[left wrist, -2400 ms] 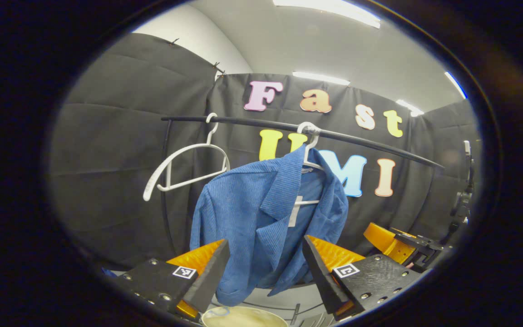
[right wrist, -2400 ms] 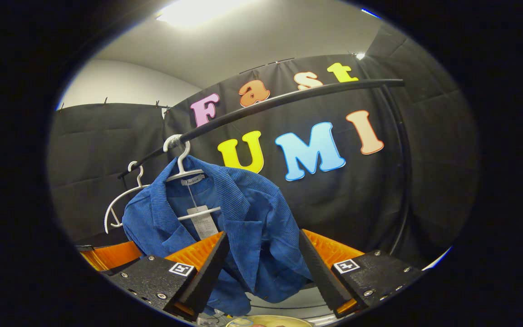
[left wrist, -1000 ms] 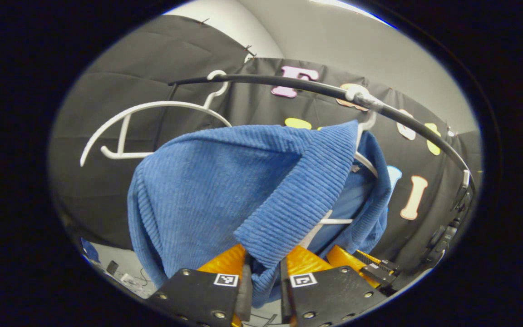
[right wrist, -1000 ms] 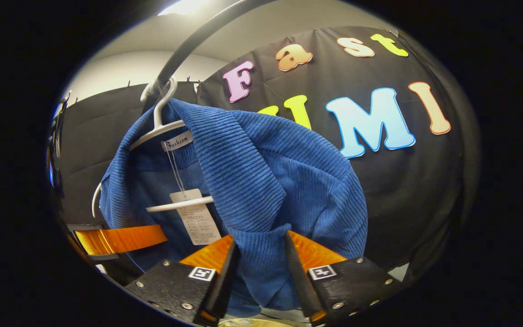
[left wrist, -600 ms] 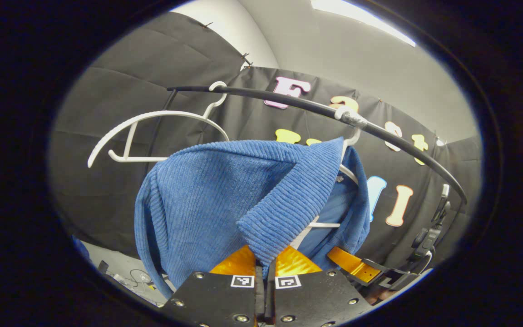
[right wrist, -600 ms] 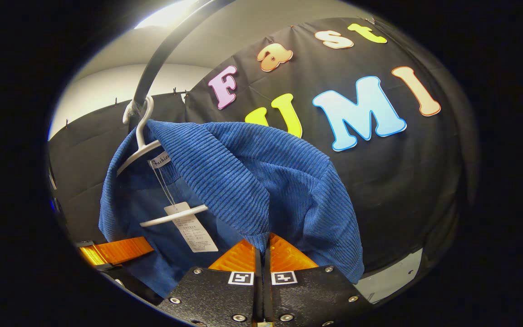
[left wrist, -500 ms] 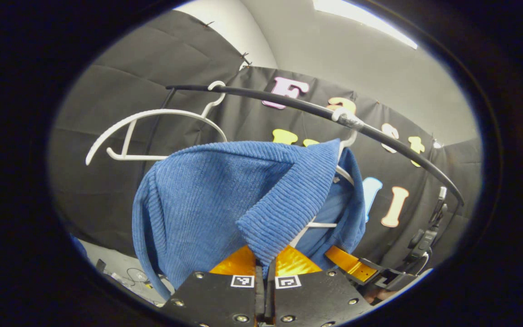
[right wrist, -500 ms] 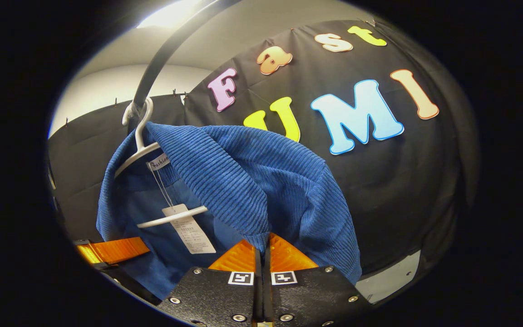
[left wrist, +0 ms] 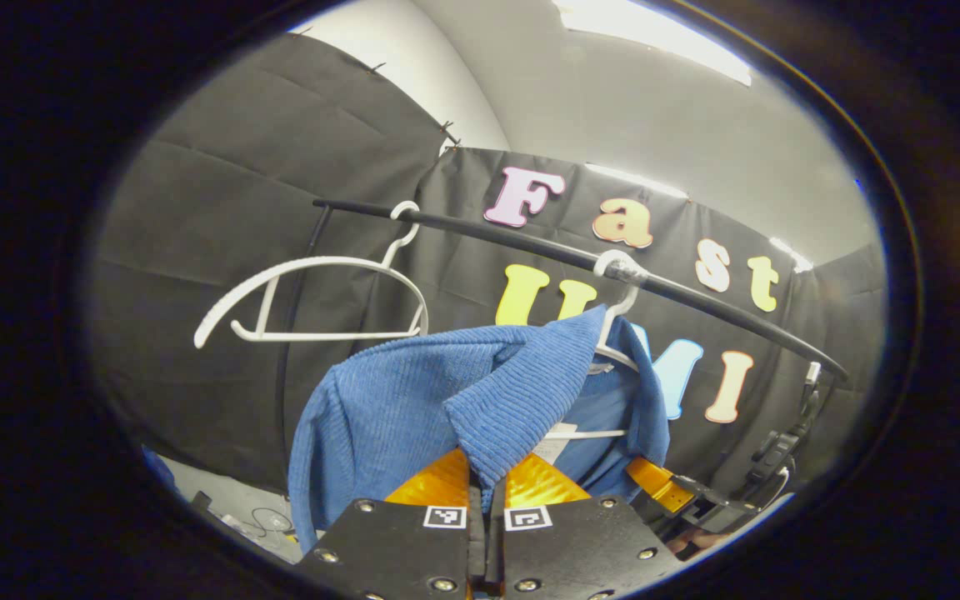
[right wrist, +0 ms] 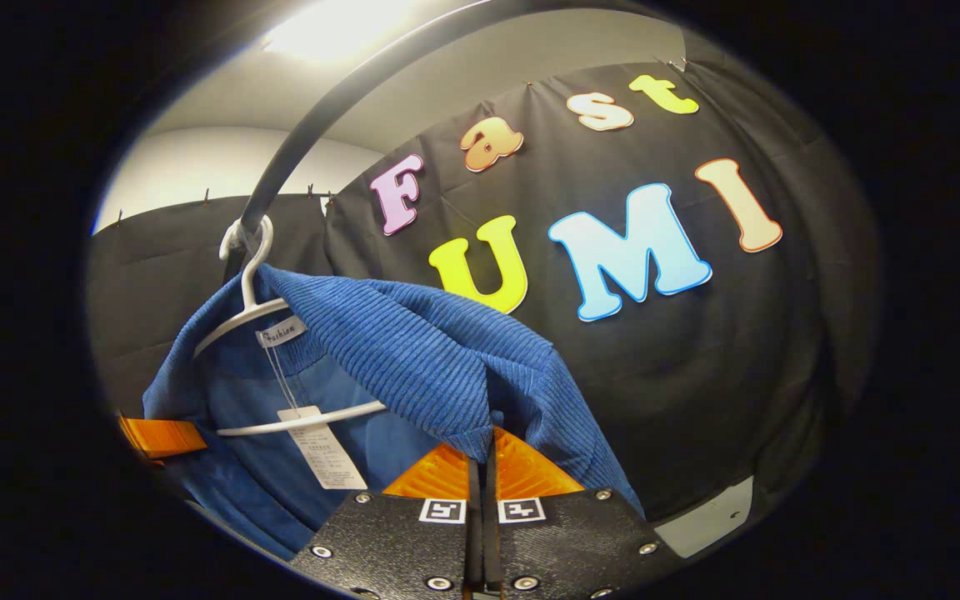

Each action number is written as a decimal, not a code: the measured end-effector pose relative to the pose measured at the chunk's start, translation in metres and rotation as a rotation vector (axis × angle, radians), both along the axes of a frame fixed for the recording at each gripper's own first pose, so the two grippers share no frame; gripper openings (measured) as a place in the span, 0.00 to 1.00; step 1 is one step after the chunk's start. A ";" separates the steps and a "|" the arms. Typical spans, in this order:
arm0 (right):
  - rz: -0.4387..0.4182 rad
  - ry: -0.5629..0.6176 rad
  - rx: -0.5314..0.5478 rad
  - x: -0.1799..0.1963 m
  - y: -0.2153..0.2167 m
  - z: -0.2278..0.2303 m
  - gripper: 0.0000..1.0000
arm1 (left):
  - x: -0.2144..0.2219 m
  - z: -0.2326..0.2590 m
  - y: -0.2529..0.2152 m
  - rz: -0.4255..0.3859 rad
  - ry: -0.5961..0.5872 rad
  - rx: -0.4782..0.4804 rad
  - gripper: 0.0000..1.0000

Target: Grasp the clothes on the hanger with both hands and then place them into the laundry hamper below.

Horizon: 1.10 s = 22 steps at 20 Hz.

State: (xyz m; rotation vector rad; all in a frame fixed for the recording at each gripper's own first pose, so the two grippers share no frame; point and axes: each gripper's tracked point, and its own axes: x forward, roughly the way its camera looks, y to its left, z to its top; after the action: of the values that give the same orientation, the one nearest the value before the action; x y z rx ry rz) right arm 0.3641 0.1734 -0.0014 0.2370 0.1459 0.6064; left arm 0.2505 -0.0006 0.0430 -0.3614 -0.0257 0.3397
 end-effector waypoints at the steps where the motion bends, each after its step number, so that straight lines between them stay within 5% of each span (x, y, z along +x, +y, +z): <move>1: -0.014 -0.008 0.010 0.002 -0.003 0.004 0.00 | -0.002 0.003 0.003 0.001 0.000 0.009 0.01; 16: -0.131 -0.134 0.091 0.034 -0.019 0.046 0.00 | -0.020 0.077 0.069 0.085 -0.073 0.155 0.01; 22: -0.156 -0.194 0.105 0.054 -0.015 0.063 0.00 | -0.010 0.082 0.090 0.046 -0.068 0.147 0.02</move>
State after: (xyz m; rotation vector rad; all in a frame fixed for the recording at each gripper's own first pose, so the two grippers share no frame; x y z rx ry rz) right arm 0.4177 0.1587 0.0618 0.2872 -0.0911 0.4788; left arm 0.2403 0.0890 0.1249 -0.2273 -0.1246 0.3691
